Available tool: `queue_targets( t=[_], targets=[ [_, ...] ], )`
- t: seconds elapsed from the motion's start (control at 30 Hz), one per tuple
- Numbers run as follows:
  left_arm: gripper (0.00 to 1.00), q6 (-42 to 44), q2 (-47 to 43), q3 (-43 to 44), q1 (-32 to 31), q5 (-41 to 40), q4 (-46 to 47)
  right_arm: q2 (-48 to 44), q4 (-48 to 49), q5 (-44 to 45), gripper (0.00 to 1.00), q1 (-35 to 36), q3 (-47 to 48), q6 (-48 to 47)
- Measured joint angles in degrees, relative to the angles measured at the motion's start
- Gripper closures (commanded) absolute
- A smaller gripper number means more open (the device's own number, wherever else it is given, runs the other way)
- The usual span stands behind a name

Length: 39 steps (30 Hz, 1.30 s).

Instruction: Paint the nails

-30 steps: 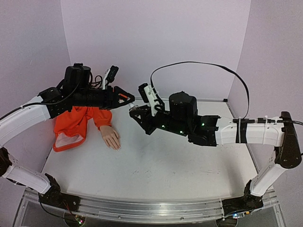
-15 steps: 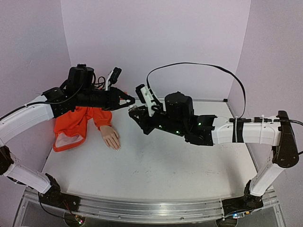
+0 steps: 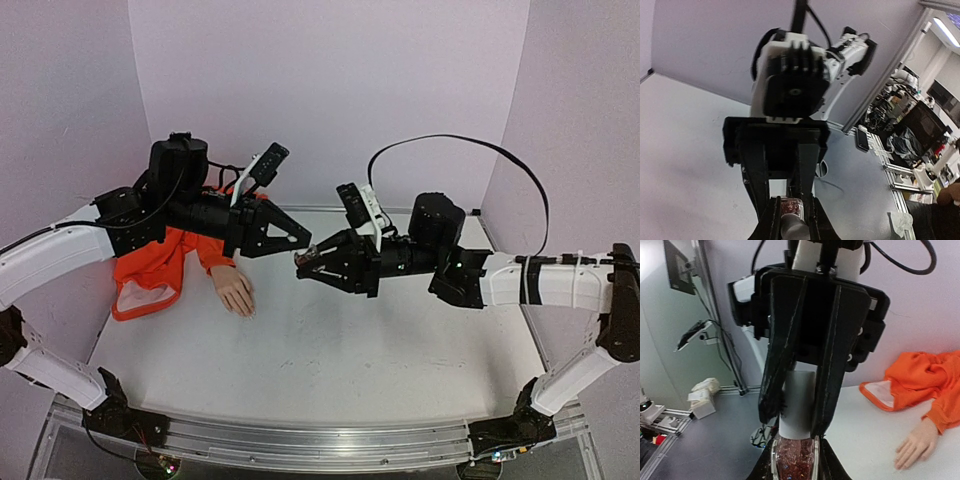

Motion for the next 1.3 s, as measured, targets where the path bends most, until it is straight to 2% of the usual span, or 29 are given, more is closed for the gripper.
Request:
queue_targets(
  t=[0.03, 0.13, 0.2, 0.27, 0.4, 0.47, 0.53, 0.57, 0.73, 0.9, 1.13, 1.3],
  targets=[
    [1.00, 1.22, -0.55, 0.00, -0.74, 1.20, 0.31, -0.26, 2.56, -2.89, 1.00, 0.15, -0.39, 1.90],
    [0.99, 3.28, -1.68, 0.00, -1.92, 2.51, 1.29, -0.63, 5.03, -3.61, 1.00, 0.83, -0.76, 3.50],
    [0.86, 3.72, -1.84, 0.02, -2.16, 2.08, 1.62, -0.66, 5.66, -3.30, 1.00, 0.94, -0.87, 3.82],
    [0.65, 3.67, -1.86, 0.02, -2.16, 0.68, 1.51, -0.66, 5.33, -2.51, 1.00, 0.85, -0.87, 3.65],
    [0.33, 1.68, -2.89, -0.07, -2.19, -3.98, -1.09, -0.68, 3.89, 0.07, 1.00, 0.61, -0.50, 0.11],
    [0.25, 0.44, -4.02, -0.15, -2.14, -6.99, -2.14, -0.70, 2.16, 1.77, 1.00, 0.61, 0.04, -1.66],
    [0.22, -0.72, -5.18, -0.17, -1.97, -9.77, -2.82, -0.70, 0.59, 3.32, 1.00, 0.57, 0.48, -2.84],
    [0.22, -1.38, -5.81, -0.17, -1.84, -11.17, -3.15, -0.70, -0.37, 4.17, 1.00, 0.57, 0.79, -3.41],
    [0.41, -4.17, -6.82, 0.04, -1.51, -15.28, -4.11, -0.70, -3.32, 7.13, 1.00, 0.57, 1.77, -5.09],
    [0.57, -4.31, -4.92, 0.79, -1.51, -15.13, -5.84, -0.70, -4.63, 9.42, 1.00, 0.57, 1.90, -5.40],
    [0.85, -4.13, -3.87, 0.87, -1.44, -14.36, -7.69, -0.70, -5.33, 10.45, 1.00, 0.57, 1.95, -5.53],
    [0.98, -3.61, -3.41, 1.09, -1.14, -15.65, -7.91, -0.70, -6.54, 11.30, 1.00, 0.57, 2.40, -5.14]
  ],
)
